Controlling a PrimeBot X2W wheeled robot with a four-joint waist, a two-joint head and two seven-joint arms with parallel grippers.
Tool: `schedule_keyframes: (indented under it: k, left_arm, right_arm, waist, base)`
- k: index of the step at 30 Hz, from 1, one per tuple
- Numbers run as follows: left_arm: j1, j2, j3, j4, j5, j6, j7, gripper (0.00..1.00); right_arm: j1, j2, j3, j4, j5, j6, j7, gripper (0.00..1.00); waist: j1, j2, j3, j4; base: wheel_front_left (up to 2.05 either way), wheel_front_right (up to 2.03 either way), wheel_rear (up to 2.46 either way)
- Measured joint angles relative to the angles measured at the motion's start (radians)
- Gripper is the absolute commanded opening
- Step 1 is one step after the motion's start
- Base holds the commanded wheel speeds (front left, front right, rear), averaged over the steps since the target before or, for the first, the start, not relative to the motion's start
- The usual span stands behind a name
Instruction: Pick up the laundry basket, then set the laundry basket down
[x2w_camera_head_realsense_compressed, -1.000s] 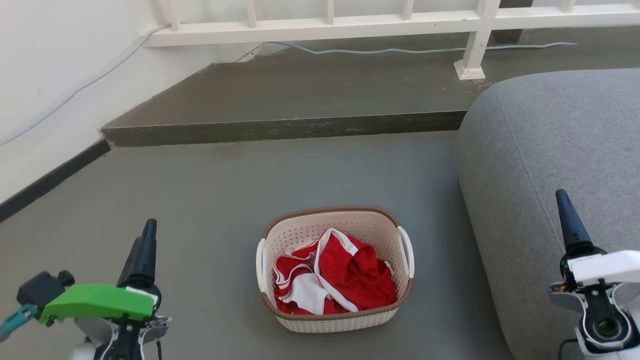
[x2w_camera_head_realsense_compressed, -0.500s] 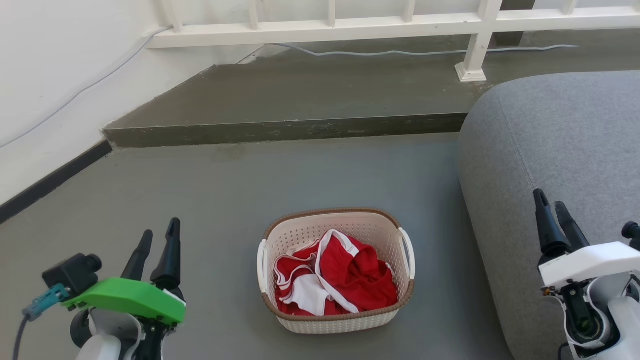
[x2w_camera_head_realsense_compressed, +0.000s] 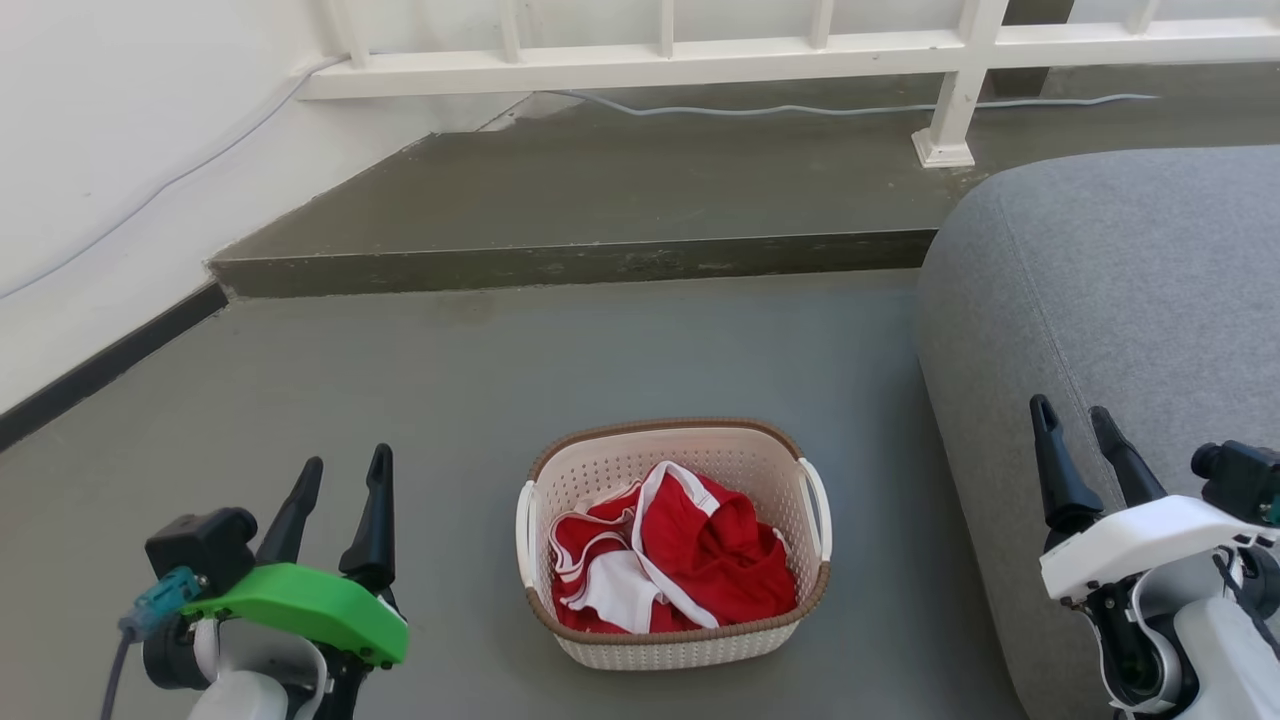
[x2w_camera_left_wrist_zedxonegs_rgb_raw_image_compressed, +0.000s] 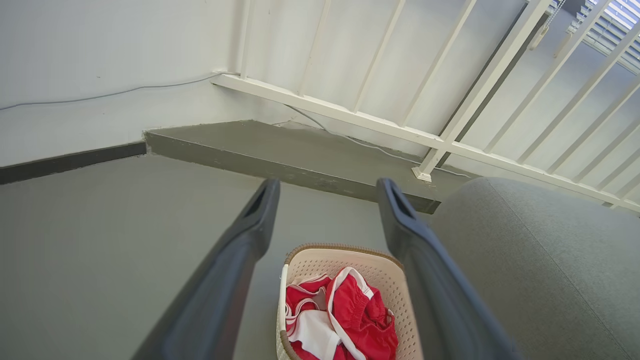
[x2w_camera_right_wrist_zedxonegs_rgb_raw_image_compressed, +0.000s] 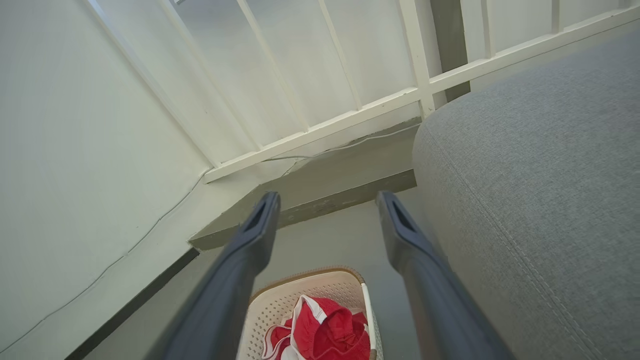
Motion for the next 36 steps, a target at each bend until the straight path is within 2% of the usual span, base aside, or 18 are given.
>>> schedule_keyframes:
  k: [16, 29, 36]
  left_arm:
    - [0.000, 0.000, -0.046, 0.026, 0.213, 0.050, -0.051, 1.00]
    - [0.000, -0.012, -0.072, 0.055, 0.348, 0.075, -0.095, 1.00]
    - [0.000, -0.028, -0.067, 0.068, 0.354, 0.076, -0.095, 1.00]
  right_arm:
    - [0.000, -0.021, 0.066, 0.020, -0.210, -0.048, -0.053, 1.00]
    - [0.001, -0.023, 0.098, 0.040, -0.355, -0.073, -0.095, 1.00]
    - [0.001, -0.020, 0.091, 0.050, -0.356, -0.083, -0.101, 1.00]
  waist:
    - [0.0000, 0.0000, -0.005, 0.001]
    - [0.0000, 0.0000, -0.009, 0.002]
    - [0.0000, 0.0000, -0.010, 0.000]
  base:
    - [0.00, 0.00, 0.00]
    - [0.00, 0.00, 0.00]
    - [0.00, 0.00, 0.00]
